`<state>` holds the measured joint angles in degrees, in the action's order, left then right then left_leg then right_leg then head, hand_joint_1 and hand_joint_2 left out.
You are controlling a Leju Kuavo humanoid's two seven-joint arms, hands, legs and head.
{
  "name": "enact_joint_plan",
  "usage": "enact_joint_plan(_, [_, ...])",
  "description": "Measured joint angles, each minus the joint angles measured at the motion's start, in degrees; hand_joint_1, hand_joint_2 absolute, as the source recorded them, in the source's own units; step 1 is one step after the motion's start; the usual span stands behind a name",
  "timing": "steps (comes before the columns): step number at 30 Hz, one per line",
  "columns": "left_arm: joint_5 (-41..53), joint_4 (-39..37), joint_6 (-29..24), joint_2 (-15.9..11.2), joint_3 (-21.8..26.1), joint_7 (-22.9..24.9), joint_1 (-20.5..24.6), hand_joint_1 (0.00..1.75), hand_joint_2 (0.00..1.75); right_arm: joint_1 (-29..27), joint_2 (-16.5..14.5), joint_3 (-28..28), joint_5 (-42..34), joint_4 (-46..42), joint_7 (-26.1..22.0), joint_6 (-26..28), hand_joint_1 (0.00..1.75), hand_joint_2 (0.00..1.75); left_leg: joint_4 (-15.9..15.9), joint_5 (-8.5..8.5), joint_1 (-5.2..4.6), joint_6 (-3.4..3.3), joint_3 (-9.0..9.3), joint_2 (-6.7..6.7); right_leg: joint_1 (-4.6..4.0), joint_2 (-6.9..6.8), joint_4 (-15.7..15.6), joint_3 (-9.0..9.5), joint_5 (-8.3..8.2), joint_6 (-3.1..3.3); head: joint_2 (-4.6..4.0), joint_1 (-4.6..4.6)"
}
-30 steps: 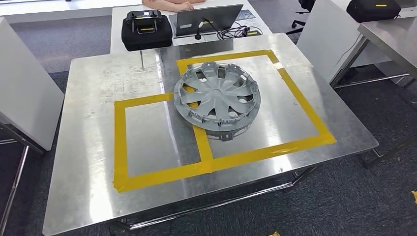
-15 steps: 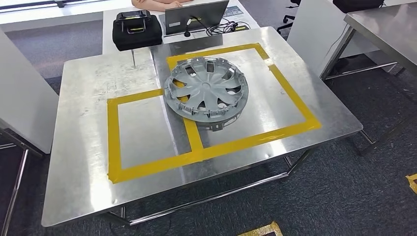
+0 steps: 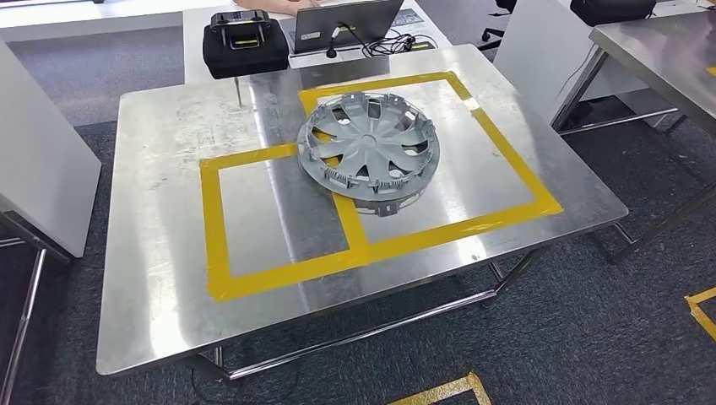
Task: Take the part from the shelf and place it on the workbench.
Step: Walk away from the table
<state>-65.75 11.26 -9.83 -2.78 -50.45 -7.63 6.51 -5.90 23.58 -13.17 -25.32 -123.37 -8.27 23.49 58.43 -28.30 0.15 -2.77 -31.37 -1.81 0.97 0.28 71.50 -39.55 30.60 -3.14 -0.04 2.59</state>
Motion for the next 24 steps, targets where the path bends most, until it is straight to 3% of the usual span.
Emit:
enact_joint_plan(2, [0.0,0.0,-0.2,0.1,0.0,0.0,0.1,0.0,0.0,0.0,0.0,-0.3,-0.2,0.0,0.0,0.2,0.0,0.0,0.0,0.03,-0.25,0.06,0.02,-0.5,-0.52,-1.1,-7.9,4.38,-2.8,1.08,0.0,0.21])
enact_joint_plan(4, [0.1,0.0,-0.2,0.2,0.0,0.0,0.2,0.0,0.0,-0.1,0.0,-0.6,-0.4,0.0,0.1,0.3,0.0,0.0,0.0,0.09,-0.36,0.38,-0.05,-0.94,-1.15,-2.16,-12.8,6.8,-3.62,2.01,0.0,0.22])
enact_joint_plan(7, [0.1,0.0,-0.3,0.4,0.0,0.0,0.2,0.0,0.0,-0.2,0.1,-1.1,-0.5,0.0,0.1,0.4,0.0,0.0,-0.1,0.1,-0.28,1.31,-0.09,-1.47,-1.35,-1.56,-14.0,7.09,-3.9,2.7,0.0,0.3])
enact_joint_plan(9, [0.1,0.0,-0.3,0.4,0.0,0.0,0.2,0.0,0.0,-0.2,0.0,-1.3,-0.6,0.0,0.1,0.4,0.0,0.0,1.8,-1.41,-0.23,1.94,-1.0,-0.29,-0.95,-1.08,-14.9,7.79,-4.59,3.15,0.0,0.07])
enact_joint_plan(12, [0.1,0.0,-0.4,0.5,0.0,0.0,0.2,0.0,0.0,-0.4,-0.1,-1.3,-0.6,0.0,0.1,0.4,0.0,0.0,11.7,-6.37,0.06,2.53,-5.57,1.4,-0.73,-0.32,-15.2,7.7,-5.19,3.51,0.0,-0.99])
enact_joint_plan(14, [0.1,0.0,-0.5,0.5,0.0,0.0,0.0,0.0,0.0,-0.5,-0.2,-1.3,-0.6,0.0,0.1,0.4,0.0,0.0,15.4,-6.77,0.22,2.72,-7.29,1.5,-0.71,0.35,-15.0,7.45,-5.28,3.49,0.0,-1.51])
enact_joint_plan(15, [0.1,0.0,-0.5,0.4,0.0,0.0,-0.1,0.0,0.0,-0.5,-0.3,-1.3,-0.6,0.0,0.1,0.4,0.0,0.0,13.9,-5.39,0.3,2.73,-6.59,1.55,-0.69,0.74,-14.9,7.41,-5.29,3.42,0.0,-1.74])
enact_joint_plan(17, [0.1,0.0,-0.6,0.4,0.0,0.0,-0.1,0.0,0.0,-0.5,-0.4,-1.3,-0.6,0.0,0.1,0.4,0.0,0.0,6.4,-1.75,0.49,2.6,-2.93,2.35,-0.64,1.4,-14.5,7.31,-5.19,3.11,0.0,-2.17])
enact_joint_plan(19, [0.1,0.0,-0.5,0.4,0.0,0.0,0.1,0.0,0.0,-0.5,-0.4,-1.4,-0.6,0.0,0.1,0.4,0.0,0.0,0.8,-0.24,0.53,2.29,-0.14,3.33,-0.68,1.93,-13.9,6.84,-5.06,2.43,0.0,-2.32])
enact_joint_plan(22, [0.2,0.0,-0.5,0.5,-0.1,0.0,0.1,0.0,0.0,-0.6,-0.4,-1.5,-0.6,0.0,0.1,0.5,0.0,0.0,-0.2,-0.05,0.34,1.46,0.42,2.99,-0.47,2.53,-13.7,5.99,-5.39,1.28,0.0,-2.2])
enact_joint_plan(24, [0.2,0.0,-0.5,0.6,-0.1,0.1,0.1,0.0,0.0,-0.6,-0.4,-1.6,-0.6,0.0,0.1,0.5,0.0,0.0,-0.4,0.4,0.55,0.83,0.33,2.43,-0.33,1.95,-12.0,4.83,-4.35,0.65,0.0,-1.9])
